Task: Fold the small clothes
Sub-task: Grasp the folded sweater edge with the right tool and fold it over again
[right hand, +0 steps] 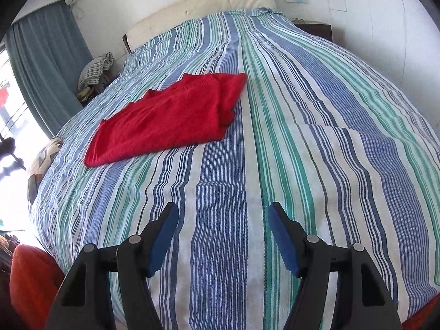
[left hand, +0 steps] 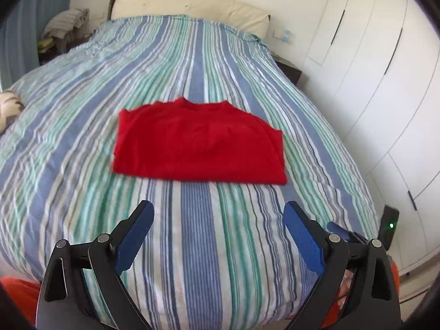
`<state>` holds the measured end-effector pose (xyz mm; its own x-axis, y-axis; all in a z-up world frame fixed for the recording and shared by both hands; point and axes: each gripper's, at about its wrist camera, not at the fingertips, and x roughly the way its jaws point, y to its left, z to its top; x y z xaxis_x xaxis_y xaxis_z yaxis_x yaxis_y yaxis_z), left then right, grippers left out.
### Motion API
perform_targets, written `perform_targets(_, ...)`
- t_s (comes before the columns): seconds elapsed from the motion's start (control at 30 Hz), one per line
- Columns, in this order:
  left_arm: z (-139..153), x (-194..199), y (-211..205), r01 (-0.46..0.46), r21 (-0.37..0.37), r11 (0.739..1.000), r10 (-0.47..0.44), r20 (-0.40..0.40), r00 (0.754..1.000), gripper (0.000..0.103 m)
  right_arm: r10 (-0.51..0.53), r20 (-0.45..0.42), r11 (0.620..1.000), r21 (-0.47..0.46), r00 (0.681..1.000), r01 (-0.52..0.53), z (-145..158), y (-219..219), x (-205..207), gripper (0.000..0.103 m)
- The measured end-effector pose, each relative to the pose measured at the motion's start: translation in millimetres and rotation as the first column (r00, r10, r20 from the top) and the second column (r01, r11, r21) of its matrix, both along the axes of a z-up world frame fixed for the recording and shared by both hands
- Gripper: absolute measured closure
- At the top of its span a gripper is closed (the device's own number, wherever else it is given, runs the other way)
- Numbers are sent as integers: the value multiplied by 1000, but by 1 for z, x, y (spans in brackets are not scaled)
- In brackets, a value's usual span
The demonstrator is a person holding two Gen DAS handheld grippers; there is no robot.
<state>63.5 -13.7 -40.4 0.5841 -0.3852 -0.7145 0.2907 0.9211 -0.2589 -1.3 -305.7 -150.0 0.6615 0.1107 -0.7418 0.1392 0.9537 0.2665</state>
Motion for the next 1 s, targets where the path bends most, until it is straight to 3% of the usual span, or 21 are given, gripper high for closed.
perform_targets(0.07, -23, 1, 4, 21, 10, 1000, -20, -35, 999, 6, 10, -12, 999, 36, 1000, -9, -2, -2, 9, 36)
perform_targets(0.17, -59, 12, 19, -7, 111, 994, 15, -65, 998, 7, 23, -16, 994, 111, 1000, -21, 3, -12, 38, 35)
perform_targets(0.33, -86, 22, 57, -88, 171, 981, 85, 22, 996, 7, -23, -18, 969, 245, 1000, 27, 11, -48, 114, 22)
perform_targets(0.5, -113, 27, 80, -125, 151, 981, 128, -5, 992, 7, -108, -93, 929, 346, 990, 134, -21, -72, 179, 22)
perform_targets(0.63, -127, 32, 87, -121, 175, 977, 128, -28, 991, 7, -95, -94, 905, 407, 991, 126, -45, -59, 211, 23)
perform_targets(0.67, -129, 34, 89, -123, 171, 978, 130, -31, 991, 7, -86, -110, 907, 402, 990, 123, -51, -53, 218, 26)
perform_targets(0.77, -130, 42, 94, -140, 149, 979, 147, -40, 988, 7, -69, -170, 942, 314, 983, 120, -52, -37, 233, 92)
perform_targets(0.87, -128, 46, 103, -164, 120, 979, 171, -50, 984, 7, -91, -136, 970, 211, 986, 119, -16, -15, 238, 92)
perform_targets(1.0, -126, 49, 113, -181, 80, 980, 186, -62, 981, 7, 81, -42, 982, 174, 996, -73, 47, 59, 257, 92)
